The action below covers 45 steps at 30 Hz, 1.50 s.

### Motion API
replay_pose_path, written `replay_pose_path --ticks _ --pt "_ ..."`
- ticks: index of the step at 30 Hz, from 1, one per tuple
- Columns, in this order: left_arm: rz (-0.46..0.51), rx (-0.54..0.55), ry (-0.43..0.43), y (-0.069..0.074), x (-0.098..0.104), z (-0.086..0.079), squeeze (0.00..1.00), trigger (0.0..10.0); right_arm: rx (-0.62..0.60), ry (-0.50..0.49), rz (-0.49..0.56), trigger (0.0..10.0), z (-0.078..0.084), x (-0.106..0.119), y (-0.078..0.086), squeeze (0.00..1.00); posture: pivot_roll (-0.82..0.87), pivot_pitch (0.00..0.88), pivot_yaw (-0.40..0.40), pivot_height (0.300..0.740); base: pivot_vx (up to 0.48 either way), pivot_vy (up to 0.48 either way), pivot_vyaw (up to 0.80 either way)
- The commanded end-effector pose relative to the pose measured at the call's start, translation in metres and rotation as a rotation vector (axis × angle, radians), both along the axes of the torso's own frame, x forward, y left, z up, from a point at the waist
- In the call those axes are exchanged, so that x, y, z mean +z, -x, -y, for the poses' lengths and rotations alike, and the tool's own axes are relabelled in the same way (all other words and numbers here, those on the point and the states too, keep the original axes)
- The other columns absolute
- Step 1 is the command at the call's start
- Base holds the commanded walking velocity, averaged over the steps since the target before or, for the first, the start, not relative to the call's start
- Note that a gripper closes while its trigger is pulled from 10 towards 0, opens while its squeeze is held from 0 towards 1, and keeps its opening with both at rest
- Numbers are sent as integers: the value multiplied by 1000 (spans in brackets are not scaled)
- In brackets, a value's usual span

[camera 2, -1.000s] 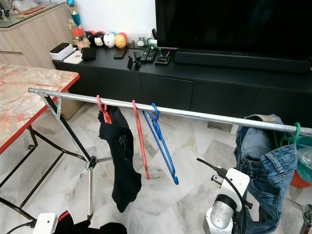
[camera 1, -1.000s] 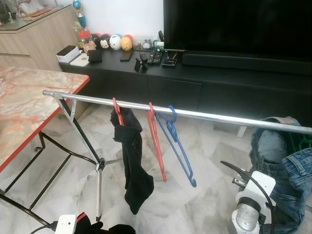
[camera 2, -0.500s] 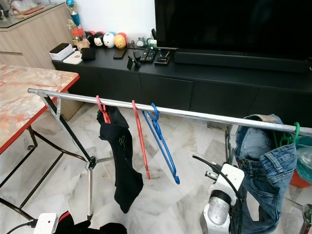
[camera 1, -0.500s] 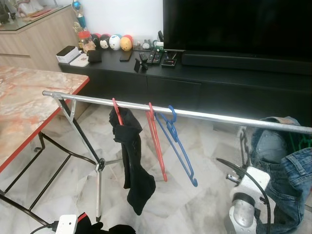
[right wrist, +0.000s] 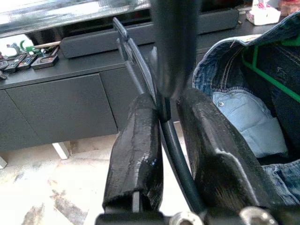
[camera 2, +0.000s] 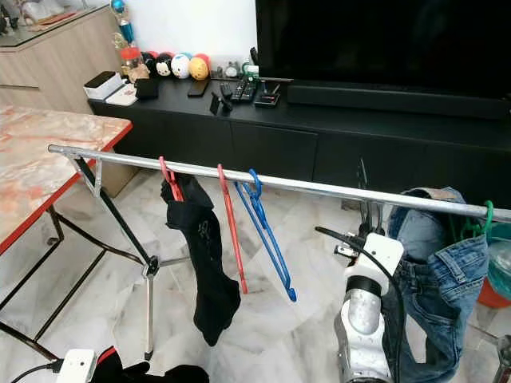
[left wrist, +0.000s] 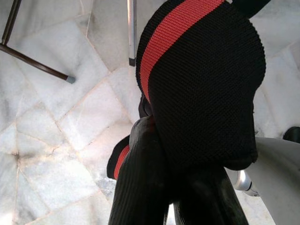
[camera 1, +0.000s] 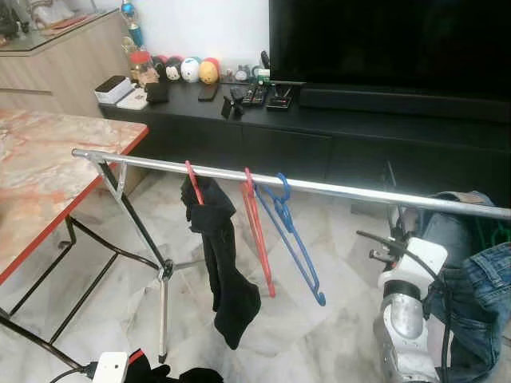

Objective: Hang hanger

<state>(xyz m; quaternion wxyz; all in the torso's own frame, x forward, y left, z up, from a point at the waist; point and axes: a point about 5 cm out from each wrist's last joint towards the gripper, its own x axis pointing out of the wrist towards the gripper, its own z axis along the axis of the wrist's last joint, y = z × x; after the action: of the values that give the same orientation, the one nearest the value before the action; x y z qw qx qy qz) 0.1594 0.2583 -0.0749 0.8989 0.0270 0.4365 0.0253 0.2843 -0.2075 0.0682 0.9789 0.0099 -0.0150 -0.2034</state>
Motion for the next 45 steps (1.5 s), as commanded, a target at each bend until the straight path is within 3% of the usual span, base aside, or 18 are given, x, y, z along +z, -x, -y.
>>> replay_pose_path --ticks 1,9,15,18,42,43,45 --pt "-15 -1 -11 2 0 -3 0 10000 -5 -12 8 10000 -1 3 -8 0 86 5 117 740 0 0 0" --pt "-15 -8 -11 2 0 -2 0 10000 35 -28 -39 10000 -10 14 -38 0 97 4 116 740 0 0 0" --pt "-18 -10 -14 2 0 -3 0 10000 28 -40 -66 10000 -11 17 -47 0 98 8 115 740 0 0 0" --pt "-19 -11 -15 2 0 -3 0 10000 -2 -48 -142 10000 -9 6 -45 0 98 9 115 740 0 0 0" --pt "-26 -26 -18 3 0 -4 0 10000 13 -81 -264 10000 -16 -20 -34 0 99 9 121 740 0 0 0" --pt "-26 -27 -17 3 0 -4 0 10000 16 -88 -258 10000 -17 -20 -34 1000 99 9 121 740 0 0 0" --pt "-26 -28 -17 3 0 -3 0 10000 13 -83 -260 10000 -16 -20 -34 1000 98 9 121 740 0 0 0"
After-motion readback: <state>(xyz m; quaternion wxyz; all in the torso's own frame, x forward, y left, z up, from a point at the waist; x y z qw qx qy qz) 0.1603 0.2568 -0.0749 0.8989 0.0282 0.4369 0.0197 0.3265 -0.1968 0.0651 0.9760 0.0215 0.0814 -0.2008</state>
